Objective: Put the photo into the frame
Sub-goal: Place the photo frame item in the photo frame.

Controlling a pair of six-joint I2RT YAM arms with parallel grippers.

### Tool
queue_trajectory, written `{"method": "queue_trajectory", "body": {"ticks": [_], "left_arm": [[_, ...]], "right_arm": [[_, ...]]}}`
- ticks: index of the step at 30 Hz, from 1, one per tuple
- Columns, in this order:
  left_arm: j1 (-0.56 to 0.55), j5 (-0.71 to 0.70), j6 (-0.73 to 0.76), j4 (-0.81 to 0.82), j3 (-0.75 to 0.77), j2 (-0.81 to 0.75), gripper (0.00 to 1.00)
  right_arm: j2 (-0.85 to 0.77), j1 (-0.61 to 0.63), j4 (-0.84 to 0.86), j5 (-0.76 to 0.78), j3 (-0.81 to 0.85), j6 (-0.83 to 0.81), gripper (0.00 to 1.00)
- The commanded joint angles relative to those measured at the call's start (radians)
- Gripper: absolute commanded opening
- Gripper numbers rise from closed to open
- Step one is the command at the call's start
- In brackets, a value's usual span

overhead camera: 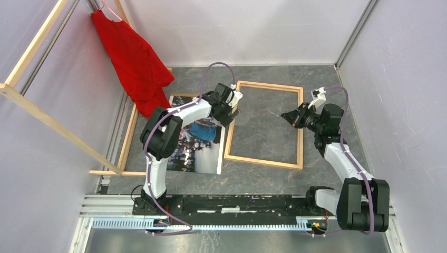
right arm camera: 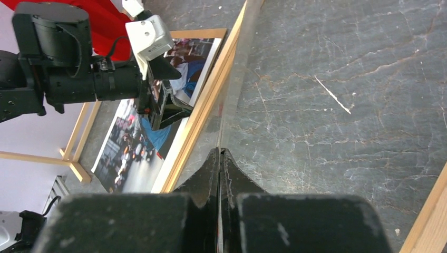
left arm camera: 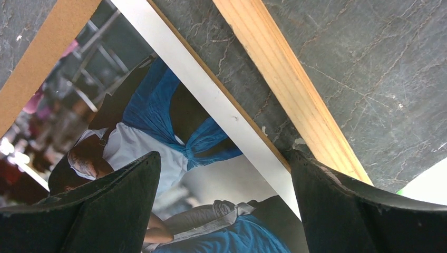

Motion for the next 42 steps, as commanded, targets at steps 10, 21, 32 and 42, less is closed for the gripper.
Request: {"method": "queue_trajectory", "body": {"ticks": [10,21,32,42], "left_arm": [[0.012,0.016,-0.007,-0.037,-0.001,-0.011,0.98],[0.012,0.017,0.006,-0.038,0.003,-0.005,0.98],[0.011,0.020,0.010,-0.037,0.011,0.005,0.98],[0.010,0.025,0.014,-0.038,0.012,0.003,0.98]], "right_arm": [[0.040,0.003,0.049,-0.010,0.035,0.050,0.00],[0.113,0.002,-0.014,0.036,0.071,0.059,0.00],[0.125,0.002,0.061,0.029,0.055,0.122,0.00],[0.143,0.002,0.235,-0.011,0.004,0.277,0.00]]}}
